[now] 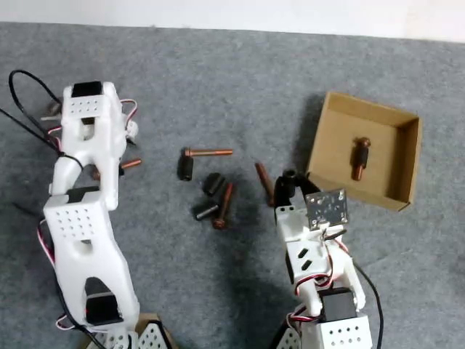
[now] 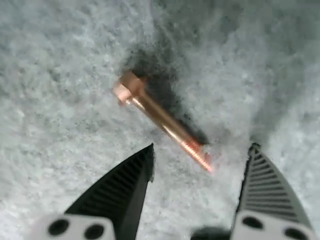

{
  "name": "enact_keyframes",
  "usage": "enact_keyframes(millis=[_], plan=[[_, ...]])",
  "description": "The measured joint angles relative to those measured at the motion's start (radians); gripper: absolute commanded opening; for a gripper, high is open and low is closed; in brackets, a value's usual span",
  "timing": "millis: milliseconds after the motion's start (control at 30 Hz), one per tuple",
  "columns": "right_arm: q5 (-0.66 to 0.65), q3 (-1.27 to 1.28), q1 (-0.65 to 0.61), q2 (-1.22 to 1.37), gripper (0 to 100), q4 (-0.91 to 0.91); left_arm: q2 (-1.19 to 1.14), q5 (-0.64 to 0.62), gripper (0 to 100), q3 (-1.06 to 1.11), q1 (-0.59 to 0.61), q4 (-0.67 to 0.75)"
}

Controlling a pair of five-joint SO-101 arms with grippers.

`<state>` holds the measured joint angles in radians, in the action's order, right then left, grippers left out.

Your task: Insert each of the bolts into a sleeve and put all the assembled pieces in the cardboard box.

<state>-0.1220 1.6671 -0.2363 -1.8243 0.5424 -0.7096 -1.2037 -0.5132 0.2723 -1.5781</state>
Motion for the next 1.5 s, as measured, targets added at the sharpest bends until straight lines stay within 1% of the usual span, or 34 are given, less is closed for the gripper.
enact_keyframes(millis=[133,367,533,667,933,1033,1200,1400,1500], plan=[[0.000,0.000,0.000,0.000,0.9,0.000,0.000,-0.034,27,0.000,0.066,0.018],[0.000,0.000,0.000,0.000,0.9,0.000,0.000,-0.037,27,0.000,0.141,0.037],[0.000,0.000,0.000,0.000,0.9,0.000,0.000,-0.037,27,0.005,0.147,0.040],[0.000,0.000,0.000,0.000,0.9,0.000,0.000,-0.037,27,0.058,0.147,0.041],[0.000,0.000,0.000,0.000,0.9,0.000,0.003,-0.037,27,0.103,0.147,0.095],[0.000,0.000,0.000,0.000,0.9,0.000,0.003,-0.037,20,0.103,0.147,0.095],[0.000,0.000,0.000,0.000,0.9,0.000,0.005,-0.035,0,0.106,0.144,0.114],[0.000,0.000,0.000,0.000,0.9,0.000,0.005,-0.031,0,0.115,0.144,0.118],[0.000,0.000,0.000,0.000,0.9,0.000,0.000,0.069,0,0.063,0.144,0.109]])
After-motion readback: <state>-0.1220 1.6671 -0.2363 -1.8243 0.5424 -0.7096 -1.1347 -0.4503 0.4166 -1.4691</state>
